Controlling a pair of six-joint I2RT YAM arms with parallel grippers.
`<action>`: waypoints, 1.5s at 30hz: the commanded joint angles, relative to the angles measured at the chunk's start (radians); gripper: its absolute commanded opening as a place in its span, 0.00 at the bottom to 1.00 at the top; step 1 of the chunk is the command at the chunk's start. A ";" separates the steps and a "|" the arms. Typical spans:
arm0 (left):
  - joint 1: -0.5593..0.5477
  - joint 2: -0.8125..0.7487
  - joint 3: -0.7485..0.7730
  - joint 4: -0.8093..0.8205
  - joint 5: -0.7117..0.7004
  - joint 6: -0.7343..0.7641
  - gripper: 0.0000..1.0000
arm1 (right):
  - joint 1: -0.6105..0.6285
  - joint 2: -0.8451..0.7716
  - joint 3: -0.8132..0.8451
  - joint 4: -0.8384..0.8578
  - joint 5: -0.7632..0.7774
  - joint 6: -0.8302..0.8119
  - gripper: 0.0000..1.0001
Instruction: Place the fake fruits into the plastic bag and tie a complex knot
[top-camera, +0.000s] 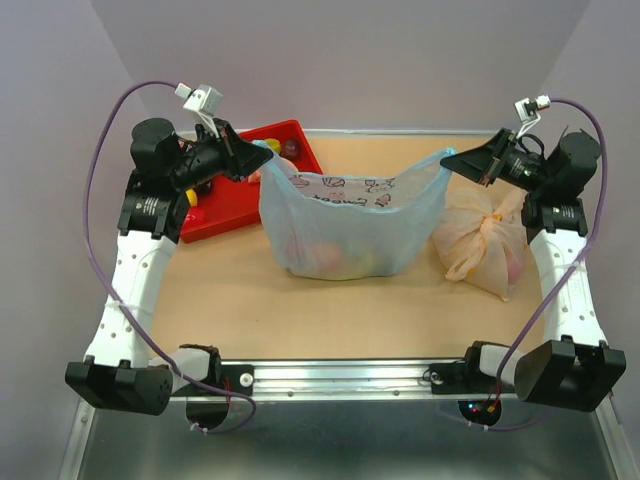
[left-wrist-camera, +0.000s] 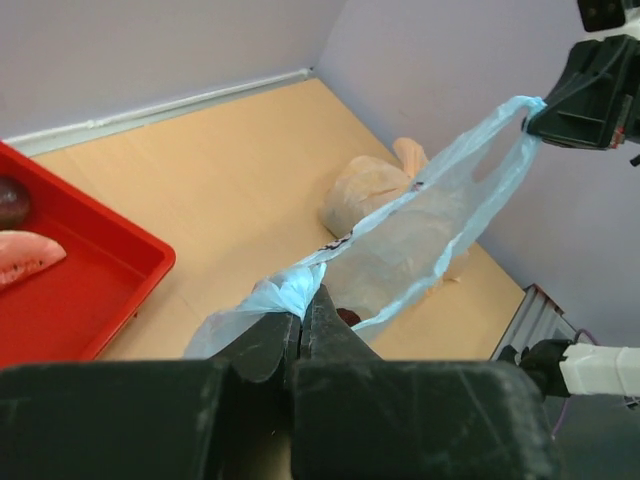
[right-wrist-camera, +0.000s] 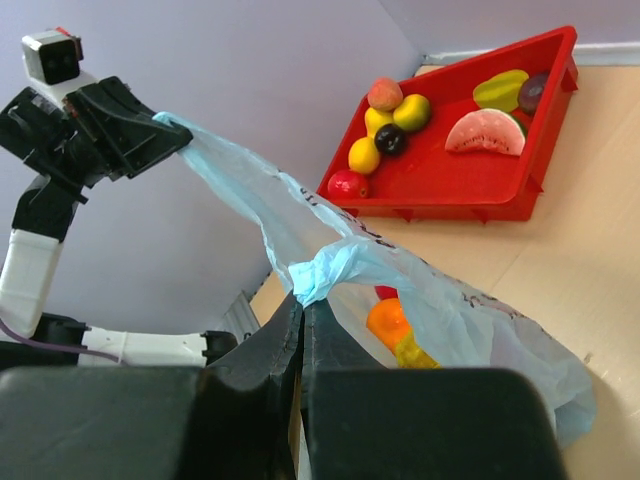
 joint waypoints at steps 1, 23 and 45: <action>0.025 0.025 0.024 -0.013 -0.015 0.022 0.00 | 0.003 -0.041 -0.016 0.036 -0.007 0.016 0.00; -0.217 0.221 0.527 -0.326 0.110 0.616 0.99 | 0.004 -0.068 -0.067 0.032 -0.022 -0.018 0.00; -0.401 0.744 0.661 -0.445 0.419 0.613 0.99 | 0.004 -0.070 -0.057 0.010 -0.022 -0.078 0.00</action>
